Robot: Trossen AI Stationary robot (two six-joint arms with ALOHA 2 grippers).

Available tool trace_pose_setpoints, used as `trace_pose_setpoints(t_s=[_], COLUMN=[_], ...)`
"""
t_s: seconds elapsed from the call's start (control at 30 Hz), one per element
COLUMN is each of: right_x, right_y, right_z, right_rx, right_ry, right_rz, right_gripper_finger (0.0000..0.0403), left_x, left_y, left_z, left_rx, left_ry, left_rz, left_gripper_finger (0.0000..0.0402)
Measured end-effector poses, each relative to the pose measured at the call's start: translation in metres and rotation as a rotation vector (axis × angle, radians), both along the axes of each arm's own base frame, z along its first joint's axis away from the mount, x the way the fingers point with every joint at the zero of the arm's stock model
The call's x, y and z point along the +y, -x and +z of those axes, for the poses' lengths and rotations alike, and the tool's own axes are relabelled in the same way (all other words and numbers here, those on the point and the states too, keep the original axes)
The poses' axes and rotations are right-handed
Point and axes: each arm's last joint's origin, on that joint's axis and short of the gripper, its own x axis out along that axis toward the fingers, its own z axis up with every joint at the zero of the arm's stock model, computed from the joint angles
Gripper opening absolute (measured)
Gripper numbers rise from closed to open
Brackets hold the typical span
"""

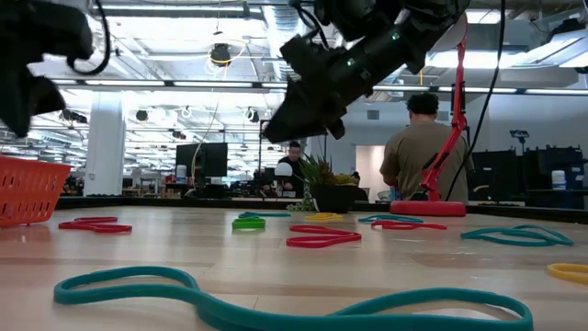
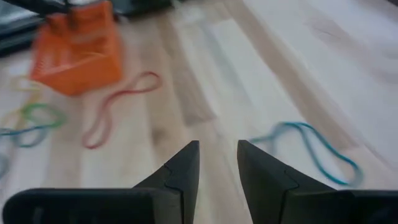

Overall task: Pick and place rubber bands into bin
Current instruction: Put the yellow rubber band into the orange basket

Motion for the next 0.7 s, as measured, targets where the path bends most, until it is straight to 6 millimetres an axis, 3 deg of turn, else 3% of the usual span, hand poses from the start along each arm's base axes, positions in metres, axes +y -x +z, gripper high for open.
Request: trace_pose_setpoints(t_s=[0.33, 0.5, 0.7], right_x=[-0.026, -0.034, -0.047], right_y=[0.019, 0.026, 0.035], right_z=[-0.018, -0.023, -0.029], right_rx=[0.228, 0.282, 0.280], right_ry=[0.020, -0.016, -0.010], right_rz=[-0.302, -0.374, -0.580], right_gripper_finger=[0.0102, 0.0102, 0.0102], left_x=[-0.002, 0.000, 0.006], left_y=[-0.021, -0.024, -0.027], left_z=[0.020, 0.025, 0.026], left_rx=[-0.397, -0.471, -0.481], left_ry=[-0.305, -0.440, -0.482], left_rz=[-0.025, 0.019, 0.096], left_gripper_finger=[0.0071, 0.0071, 0.0071])
